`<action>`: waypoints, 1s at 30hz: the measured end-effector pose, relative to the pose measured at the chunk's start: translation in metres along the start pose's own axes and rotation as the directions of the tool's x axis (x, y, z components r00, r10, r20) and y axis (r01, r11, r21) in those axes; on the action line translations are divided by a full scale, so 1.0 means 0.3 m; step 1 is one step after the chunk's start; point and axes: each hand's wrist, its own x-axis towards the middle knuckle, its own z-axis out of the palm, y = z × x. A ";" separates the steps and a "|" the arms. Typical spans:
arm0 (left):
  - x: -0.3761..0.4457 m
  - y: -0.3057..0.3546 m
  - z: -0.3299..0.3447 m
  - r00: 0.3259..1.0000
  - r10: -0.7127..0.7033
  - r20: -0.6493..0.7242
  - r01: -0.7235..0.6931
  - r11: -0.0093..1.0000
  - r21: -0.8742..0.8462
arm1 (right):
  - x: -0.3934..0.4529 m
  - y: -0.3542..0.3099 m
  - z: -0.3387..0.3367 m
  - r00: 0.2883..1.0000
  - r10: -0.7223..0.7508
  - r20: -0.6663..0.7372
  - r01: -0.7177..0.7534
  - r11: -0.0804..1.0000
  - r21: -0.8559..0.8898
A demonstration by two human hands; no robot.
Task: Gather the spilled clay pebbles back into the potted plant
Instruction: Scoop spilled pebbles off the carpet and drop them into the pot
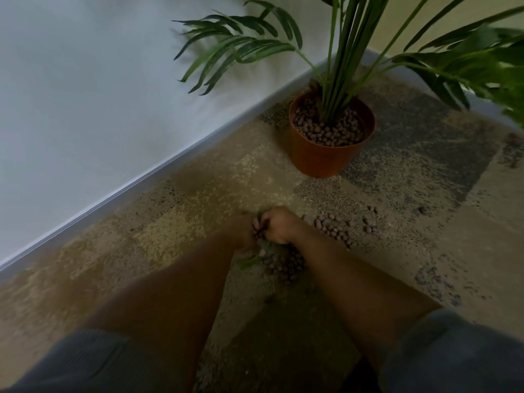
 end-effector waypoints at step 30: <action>-0.044 0.154 -0.063 0.912 -0.312 0.268 0.076 -0.512 -0.855 | -0.081 -0.094 -0.002 0.940 0.282 0.194 0.065 -0.703 0.708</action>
